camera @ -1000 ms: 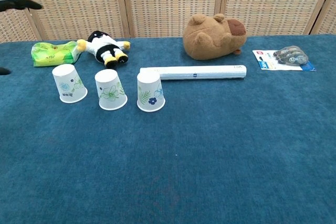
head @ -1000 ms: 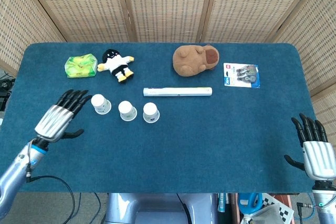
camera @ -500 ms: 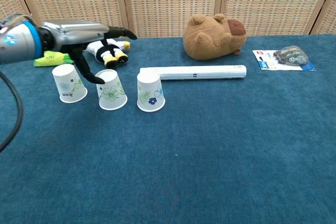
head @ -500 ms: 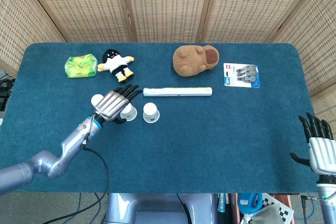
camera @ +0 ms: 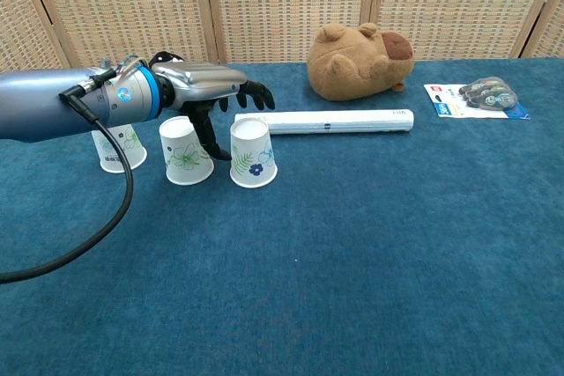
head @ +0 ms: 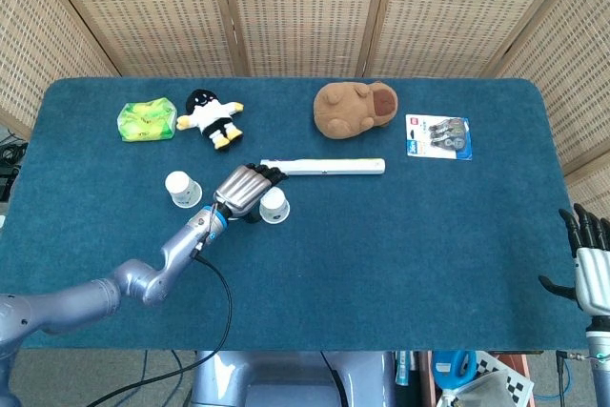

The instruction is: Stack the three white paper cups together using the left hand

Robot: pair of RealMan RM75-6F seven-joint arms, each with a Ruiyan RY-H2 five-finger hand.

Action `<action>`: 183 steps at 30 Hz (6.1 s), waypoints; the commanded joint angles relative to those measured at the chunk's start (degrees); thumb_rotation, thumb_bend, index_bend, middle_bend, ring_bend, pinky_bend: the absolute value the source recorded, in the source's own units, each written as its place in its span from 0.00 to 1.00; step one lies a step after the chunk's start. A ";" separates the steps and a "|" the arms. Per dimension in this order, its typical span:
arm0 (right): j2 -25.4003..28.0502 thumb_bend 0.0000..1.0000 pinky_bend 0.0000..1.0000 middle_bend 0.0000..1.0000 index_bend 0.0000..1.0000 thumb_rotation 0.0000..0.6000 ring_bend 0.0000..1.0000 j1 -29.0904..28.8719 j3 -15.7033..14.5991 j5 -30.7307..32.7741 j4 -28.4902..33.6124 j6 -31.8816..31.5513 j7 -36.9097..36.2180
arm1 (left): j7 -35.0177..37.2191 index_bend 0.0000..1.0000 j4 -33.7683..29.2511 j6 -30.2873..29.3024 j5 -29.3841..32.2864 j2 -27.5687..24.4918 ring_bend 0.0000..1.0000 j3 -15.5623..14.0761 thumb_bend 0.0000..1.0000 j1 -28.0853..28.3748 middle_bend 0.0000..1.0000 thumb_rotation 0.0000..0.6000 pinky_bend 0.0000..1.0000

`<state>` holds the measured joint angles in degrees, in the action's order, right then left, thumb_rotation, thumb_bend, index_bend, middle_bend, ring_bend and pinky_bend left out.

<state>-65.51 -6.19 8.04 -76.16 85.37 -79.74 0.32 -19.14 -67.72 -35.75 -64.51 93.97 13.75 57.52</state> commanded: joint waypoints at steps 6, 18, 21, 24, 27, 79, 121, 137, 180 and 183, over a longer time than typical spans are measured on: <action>0.03 0.00 0.00 0.00 0.00 1.00 0.00 -0.08 0.14 0.47 -0.63 0.58 -0.84 | -1.87 0.35 1.94 -1.09 2.73 1.88 0.34 -0.64 0.23 1.26 0.37 1.00 0.37; 0.13 0.00 0.00 0.00 0.00 1.00 0.00 -0.14 -0.04 0.15 -0.48 0.64 -0.91 | 0.40 0.42 -0.72 -4.48 2.30 0.41 0.39 -0.15 0.23 0.95 0.43 1.00 0.40; 0.12 0.00 0.00 0.00 0.00 1.00 0.00 -0.11 -0.07 0.11 -0.39 0.53 -0.79 | 2.62 0.41 -3.91 -6.17 0.97 -1.71 0.39 0.74 0.23 0.38 0.43 1.00 0.40; 0.08 0.00 0.00 0.00 0.00 1.00 0.00 -0.14 -0.09 0.16 -0.32 0.57 -0.55 | 4.16 0.41 -7.34 -7.71 0.04 -4.17 0.39 1.77 0.23 -0.13 0.43 1.00 0.40; 0.02 0.00 0.00 0.00 0.00 1.00 0.00 -0.17 -0.22 -0.24 -0.02 0.32 -0.09 | 5.18 0.41 -12.56 -9.76 -0.37 -8.53 0.39 3.19 0.23 -1.17 0.43 1.00 0.40; 0.62 0.00 0.00 0.00 0.00 1.00 0.00 0.19 -0.60 -1.05 2.10 -0.68 0.42 | 14.20 0.41 -15.03 -2.41 4.31 -21.83 0.37 -2.60 0.23 -4.59 0.43 1.00 0.34; 0.66 0.00 0.00 0.00 0.00 1.00 0.00 -0.07 -0.93 -1.05 2.87 0.06 0.99 | 21.99 0.00 -5.03 -1.52 4.65 -22.13 0.00 -6.98 0.23 -11.75 0.00 1.00 0.07; 0.65 0.00 0.00 0.00 0.00 1.00 0.00 -0.36 -1.00 -0.15 2.13 1.66 -0.52 | 24.47 0.20 5.52 0.32 0.38 -12.81 0.19 -6.67 0.23 -10.71 0.21 1.00 0.27; 0.70 0.00 0.00 0.00 0.00 1.00 0.00 -0.38 -1.13 -0.68 3.15 0.93 0.52 | 30.79 0.43 -18.52 -8.97 -8.80 -30.77 0.39 -0.41 0.23 -13.00 0.43 1.00 0.42; 0.76 0.00 0.00 0.00 0.00 1.00 0.00 -0.30 -1.08 -0.66 3.14 0.72 0.56 | 29.72 0.43 -17.42 -7.58 -8.49 -28.19 0.39 -1.31 0.23 -11.97 0.43 1.00 0.42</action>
<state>-64.76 -6.49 6.95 -76.83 88.52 -79.01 0.88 11.16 -85.87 -44.32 -73.18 64.24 13.04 44.86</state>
